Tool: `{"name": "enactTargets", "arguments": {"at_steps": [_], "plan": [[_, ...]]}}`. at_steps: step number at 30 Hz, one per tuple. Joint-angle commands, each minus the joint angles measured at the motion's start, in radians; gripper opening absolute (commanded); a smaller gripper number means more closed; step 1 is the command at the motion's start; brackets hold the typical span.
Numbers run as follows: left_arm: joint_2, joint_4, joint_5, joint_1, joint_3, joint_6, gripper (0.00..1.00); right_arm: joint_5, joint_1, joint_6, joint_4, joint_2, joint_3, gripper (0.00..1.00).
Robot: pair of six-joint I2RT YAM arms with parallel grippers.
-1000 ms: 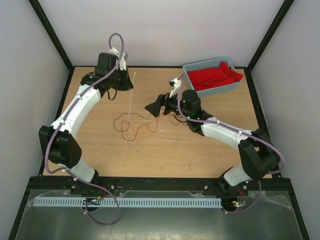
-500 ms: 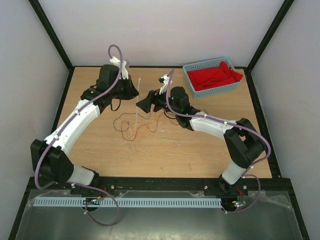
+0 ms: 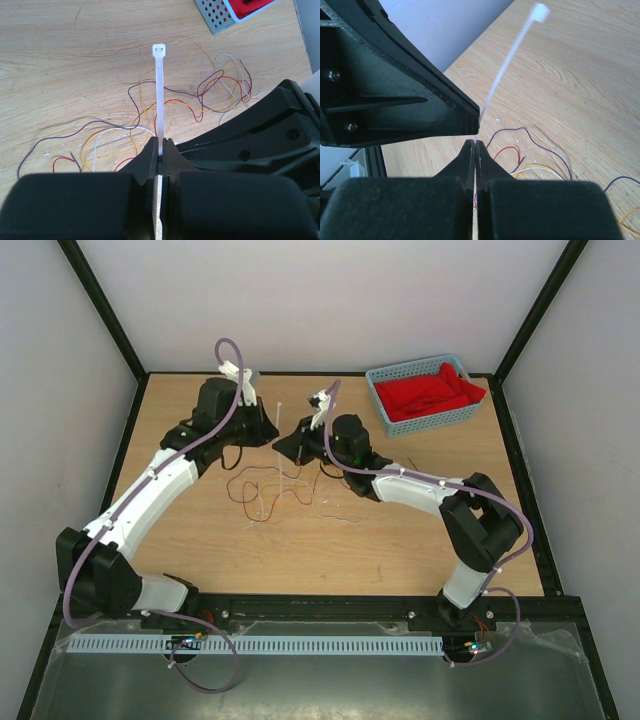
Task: Zip-tie the wires
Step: Pick up the ribbon at the center of the board.
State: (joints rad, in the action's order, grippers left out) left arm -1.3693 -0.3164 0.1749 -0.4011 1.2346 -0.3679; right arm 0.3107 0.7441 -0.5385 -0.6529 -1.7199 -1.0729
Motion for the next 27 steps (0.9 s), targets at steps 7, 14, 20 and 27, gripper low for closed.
{"name": "enactTargets", "arguments": {"at_steps": [7,14,20,27], "plan": [[0.103,0.081,0.000,-0.003,-0.067,-0.032,0.60,-0.007,-0.011,-0.006,-0.048,0.103,0.119,0.00],[0.260,0.164,0.126,0.055,-0.151,-0.092,0.98,0.098,-0.105,-0.027,-0.056,0.212,0.235,0.00],[0.370,0.442,0.416,0.203,-0.353,-0.306,0.99,0.225,-0.152,0.068,0.007,0.381,0.309,0.00],[0.415,0.743,0.636,0.243,-0.496,-0.398,0.99,0.390,-0.153,0.084,0.105,0.532,0.324,0.00]]}}
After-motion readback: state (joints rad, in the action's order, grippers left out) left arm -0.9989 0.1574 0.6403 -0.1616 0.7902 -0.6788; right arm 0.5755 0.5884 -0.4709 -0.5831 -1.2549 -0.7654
